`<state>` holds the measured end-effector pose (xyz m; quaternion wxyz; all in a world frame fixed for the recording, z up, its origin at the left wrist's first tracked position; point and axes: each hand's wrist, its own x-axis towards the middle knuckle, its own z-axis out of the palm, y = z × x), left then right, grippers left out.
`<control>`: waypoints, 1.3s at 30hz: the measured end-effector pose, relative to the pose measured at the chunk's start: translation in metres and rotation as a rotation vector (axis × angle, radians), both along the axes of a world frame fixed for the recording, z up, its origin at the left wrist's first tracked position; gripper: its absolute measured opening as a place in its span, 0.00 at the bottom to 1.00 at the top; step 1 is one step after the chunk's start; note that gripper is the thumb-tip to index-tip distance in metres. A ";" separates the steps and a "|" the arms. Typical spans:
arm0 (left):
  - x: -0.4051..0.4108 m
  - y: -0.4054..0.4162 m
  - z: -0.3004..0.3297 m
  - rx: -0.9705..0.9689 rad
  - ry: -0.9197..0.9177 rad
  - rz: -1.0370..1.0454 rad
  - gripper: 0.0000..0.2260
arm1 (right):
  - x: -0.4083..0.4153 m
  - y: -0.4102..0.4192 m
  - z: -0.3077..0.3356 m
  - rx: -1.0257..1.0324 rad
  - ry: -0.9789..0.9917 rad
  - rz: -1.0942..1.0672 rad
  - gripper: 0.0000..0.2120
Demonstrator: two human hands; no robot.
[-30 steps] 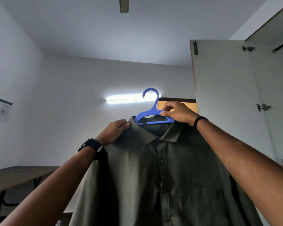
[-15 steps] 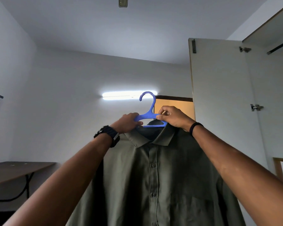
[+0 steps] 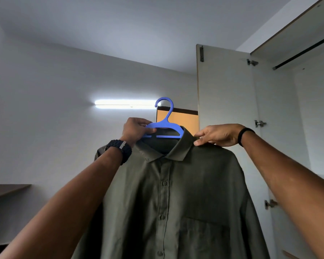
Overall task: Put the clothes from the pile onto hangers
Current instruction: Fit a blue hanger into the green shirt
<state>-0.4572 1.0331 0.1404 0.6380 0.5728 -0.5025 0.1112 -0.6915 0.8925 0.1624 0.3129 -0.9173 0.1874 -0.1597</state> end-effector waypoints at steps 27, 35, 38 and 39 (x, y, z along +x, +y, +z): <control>-0.281 -0.445 -0.144 -0.122 -0.486 -0.106 0.33 | -0.261 -0.296 -0.077 -0.331 -0.318 -0.651 0.10; -0.325 -0.571 -0.140 -0.071 -0.399 -0.290 0.25 | -0.310 -0.404 -0.060 -0.281 -0.205 -0.753 0.11; -0.364 -0.589 -0.075 -0.065 -0.111 -0.459 0.22 | -0.341 -0.417 -0.003 -0.253 -0.162 -0.817 0.14; -0.377 -0.592 -0.052 -0.074 -0.063 -0.504 0.21 | -0.351 -0.417 0.018 -0.249 -0.143 -0.843 0.16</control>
